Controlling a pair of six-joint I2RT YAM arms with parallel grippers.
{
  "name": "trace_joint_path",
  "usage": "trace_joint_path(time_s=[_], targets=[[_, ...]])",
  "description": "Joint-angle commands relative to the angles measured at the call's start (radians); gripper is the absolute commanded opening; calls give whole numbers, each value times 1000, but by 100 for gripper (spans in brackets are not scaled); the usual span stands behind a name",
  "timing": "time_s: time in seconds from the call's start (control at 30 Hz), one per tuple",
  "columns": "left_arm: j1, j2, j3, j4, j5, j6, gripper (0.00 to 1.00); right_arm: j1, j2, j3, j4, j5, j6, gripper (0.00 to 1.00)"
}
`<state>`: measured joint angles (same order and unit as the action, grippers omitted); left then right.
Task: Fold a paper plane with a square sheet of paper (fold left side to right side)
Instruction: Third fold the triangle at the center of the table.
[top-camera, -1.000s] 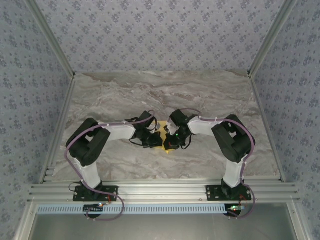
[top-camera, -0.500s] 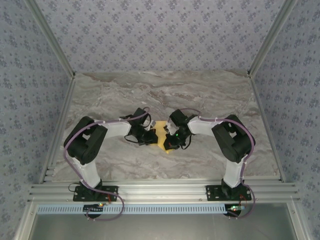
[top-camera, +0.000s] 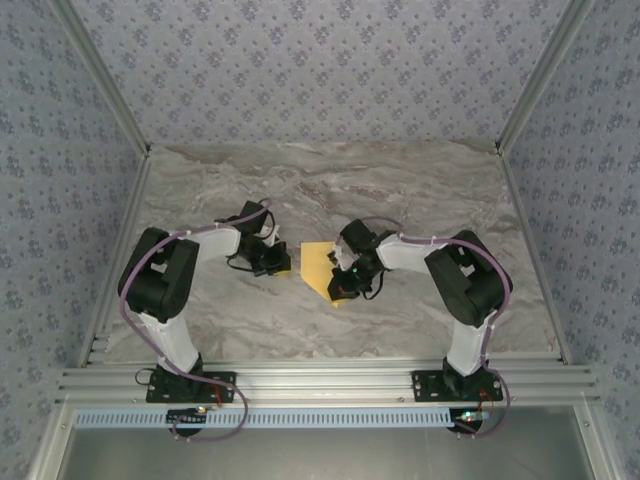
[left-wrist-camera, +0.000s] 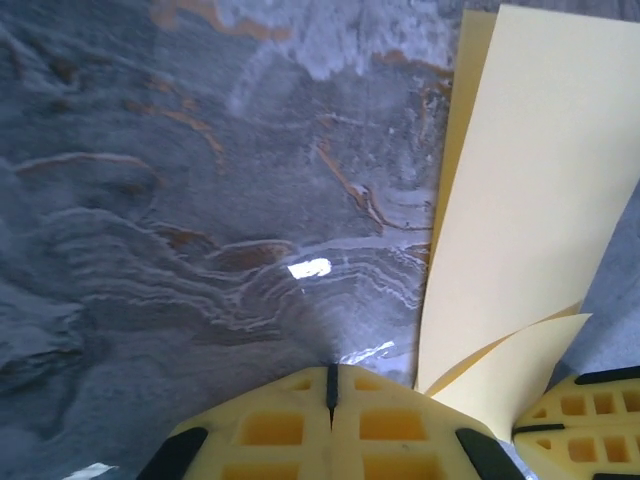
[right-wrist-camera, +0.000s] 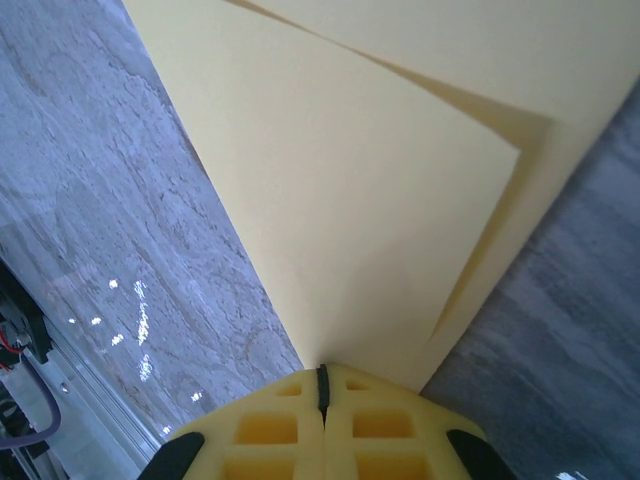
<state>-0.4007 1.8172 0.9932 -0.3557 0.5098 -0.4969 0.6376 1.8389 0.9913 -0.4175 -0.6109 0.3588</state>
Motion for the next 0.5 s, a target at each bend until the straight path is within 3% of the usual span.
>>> trace_joint_path(time_s=[0.0,0.27,0.37,0.47], targets=[[25,-36,13,-37,-115,14,7,2,1,-52,-40,81,4,0],[25,-247,-103,59,-19,-124,28,-32,-155,-43,96,105,-1,34],[18,-295,-173,153,33,-208,37,-69,-176,-43,149,98,-4,42],[-7,-300,-213,233,82,-274,44,-76,-147,-15,155,98,-26,43]])
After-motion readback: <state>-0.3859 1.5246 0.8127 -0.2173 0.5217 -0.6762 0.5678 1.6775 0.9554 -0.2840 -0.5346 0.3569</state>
